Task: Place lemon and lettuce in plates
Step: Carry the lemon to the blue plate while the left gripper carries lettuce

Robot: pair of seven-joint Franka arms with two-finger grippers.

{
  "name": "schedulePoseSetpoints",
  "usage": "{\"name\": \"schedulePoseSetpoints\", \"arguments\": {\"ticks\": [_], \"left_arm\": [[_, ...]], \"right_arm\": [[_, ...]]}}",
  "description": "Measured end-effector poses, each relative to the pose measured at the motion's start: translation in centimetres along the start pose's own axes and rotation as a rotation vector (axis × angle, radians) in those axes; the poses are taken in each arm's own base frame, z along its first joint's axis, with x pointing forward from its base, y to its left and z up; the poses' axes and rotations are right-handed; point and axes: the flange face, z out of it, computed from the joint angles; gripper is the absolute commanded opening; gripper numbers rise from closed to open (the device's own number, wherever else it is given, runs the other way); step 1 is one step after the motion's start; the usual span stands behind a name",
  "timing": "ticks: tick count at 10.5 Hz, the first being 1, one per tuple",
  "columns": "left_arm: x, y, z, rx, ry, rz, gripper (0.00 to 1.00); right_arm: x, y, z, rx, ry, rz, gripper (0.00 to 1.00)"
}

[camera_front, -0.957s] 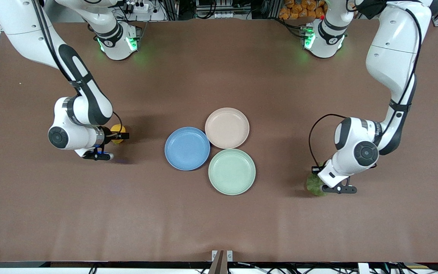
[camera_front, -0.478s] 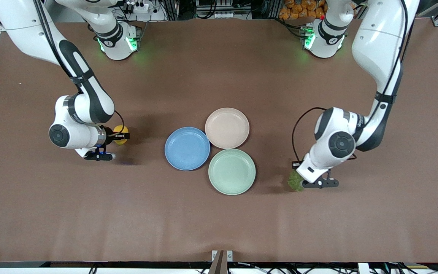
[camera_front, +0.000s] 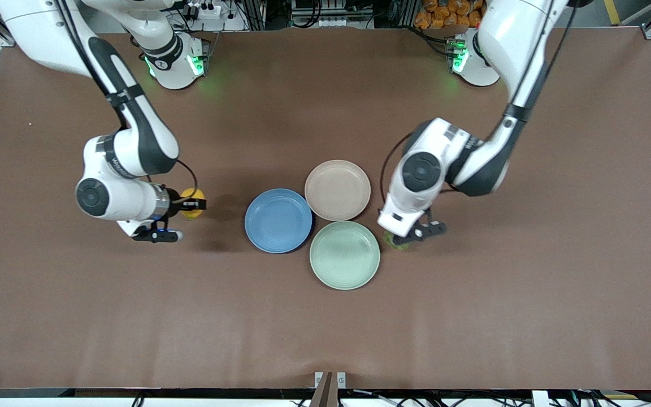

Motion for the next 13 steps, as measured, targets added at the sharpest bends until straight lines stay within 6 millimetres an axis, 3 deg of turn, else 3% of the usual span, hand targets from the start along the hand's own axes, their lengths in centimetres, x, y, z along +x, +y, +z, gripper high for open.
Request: {"name": "schedulePoseSetpoints", "arguments": {"ticks": [2, 4, 5, 7, 8, 9, 10, 11, 13], "left_arm": [[-4.4, 2.8, 0.2, 0.013, -0.034, -0.093, 0.00], [-6.7, 4.3, 1.5, 0.021, -0.070, -0.185, 0.00], [-7.6, 5.0, 2.4, 0.016, -0.096, -0.218, 0.00], [-9.1, 6.7, 3.7, -0.016, -0.119, -0.269, 0.00], [-9.9, 7.5, 4.2, -0.028, -0.118, -0.281, 0.00], [-10.7, 8.2, 4.6, -0.042, -0.114, -0.291, 0.75], [-11.3, 8.8, 4.8, -0.053, -0.110, -0.297, 1.00], [-11.4, 9.0, 4.8, -0.058, -0.109, -0.296, 1.00], [-9.7, 8.9, 3.7, -0.085, -0.090, -0.318, 1.00]], "right_arm": [[-0.4, -6.6, -0.4, 0.027, 0.020, 0.086, 0.00], [0.3, -11.5, 0.9, 0.050, 0.015, 0.185, 0.00], [0.5, -13.5, 2.2, 0.054, 0.002, 0.207, 0.00], [0.3, -15.5, 5.7, 0.043, -0.032, 0.210, 0.00], [0.5, -16.0, 7.3, 0.050, -0.030, 0.225, 0.23], [0.8, -16.1, 8.4, 0.058, -0.028, 0.243, 0.65], [1.1, -15.9, 9.1, 0.057, -0.033, 0.251, 0.78], [1.2, -15.7, 9.5, 0.056, -0.036, 0.254, 1.00], [1.4, -15.8, 9.1, 0.055, -0.026, 0.251, 1.00]]}}
